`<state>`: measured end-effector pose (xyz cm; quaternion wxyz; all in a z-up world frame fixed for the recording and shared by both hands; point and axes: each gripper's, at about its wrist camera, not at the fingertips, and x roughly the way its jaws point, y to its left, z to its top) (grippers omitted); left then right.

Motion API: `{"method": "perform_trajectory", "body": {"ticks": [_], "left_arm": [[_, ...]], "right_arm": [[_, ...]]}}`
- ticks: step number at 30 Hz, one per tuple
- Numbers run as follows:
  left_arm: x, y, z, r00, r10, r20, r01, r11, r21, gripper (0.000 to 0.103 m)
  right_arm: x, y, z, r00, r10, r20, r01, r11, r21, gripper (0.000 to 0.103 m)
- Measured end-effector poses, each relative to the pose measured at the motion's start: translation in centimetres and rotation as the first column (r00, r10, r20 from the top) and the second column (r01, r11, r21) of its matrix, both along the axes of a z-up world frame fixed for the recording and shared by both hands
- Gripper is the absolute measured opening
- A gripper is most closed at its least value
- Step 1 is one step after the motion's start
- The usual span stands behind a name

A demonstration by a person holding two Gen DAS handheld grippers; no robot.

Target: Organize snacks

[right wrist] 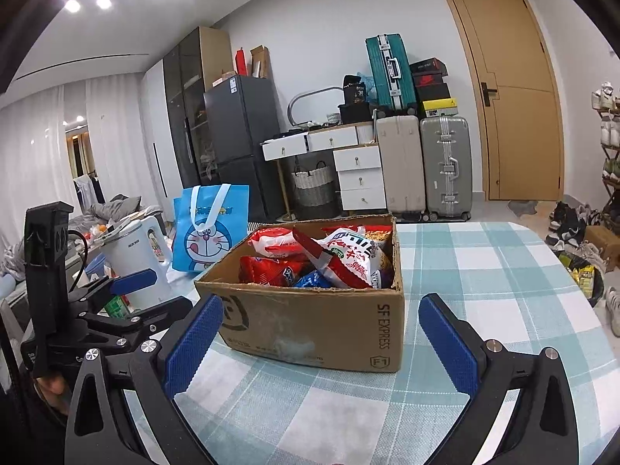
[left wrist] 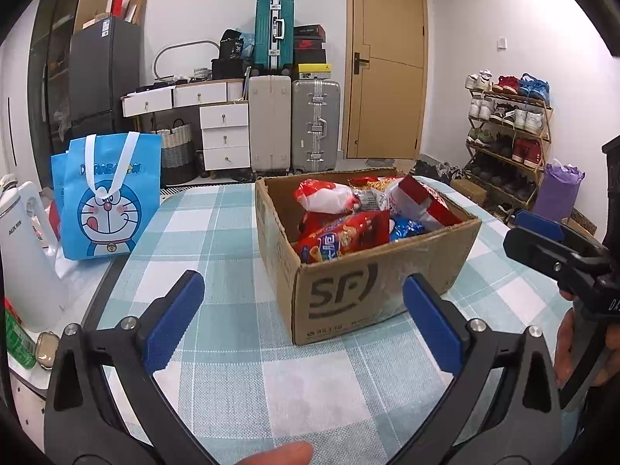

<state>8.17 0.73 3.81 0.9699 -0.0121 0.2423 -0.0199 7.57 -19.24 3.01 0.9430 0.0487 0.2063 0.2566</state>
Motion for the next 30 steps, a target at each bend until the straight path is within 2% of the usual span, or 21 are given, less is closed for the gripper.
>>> {"method": "perform_trajectory", "body": {"ticks": [6, 11, 25, 30], "left_arm": [[-0.2, 0.1, -1.1, 1.000, 0.015, 0.024, -0.014, 1.000, -0.020, 0.102], [0.2, 0.1, -1.9, 1.000, 0.023, 0.012, -0.023, 1.000, -0.018, 0.102], [0.0, -0.1, -2.9, 1.000, 0.024, 0.004, -0.024, 1.000, 0.004, 0.102], [-0.1, 0.1, -2.9, 0.999, 0.034, 0.008, -0.034, 0.999, 0.001, 0.102]], "right_arm": [[-1.1, -0.2, -0.5, 0.999, 0.002, 0.036, -0.001, 1.000, -0.021, 0.103], [-1.7, -0.2, -0.8, 0.998, 0.009, 0.060, -0.008, 1.000, -0.029, 0.103], [-2.1, -0.7, -1.5, 0.996, -0.023, 0.083, 0.024, 0.999, -0.021, 0.103], [-2.1, -0.1, -1.5, 0.996, -0.027, 0.090, 0.032, 0.998, -0.052, 0.103]]}}
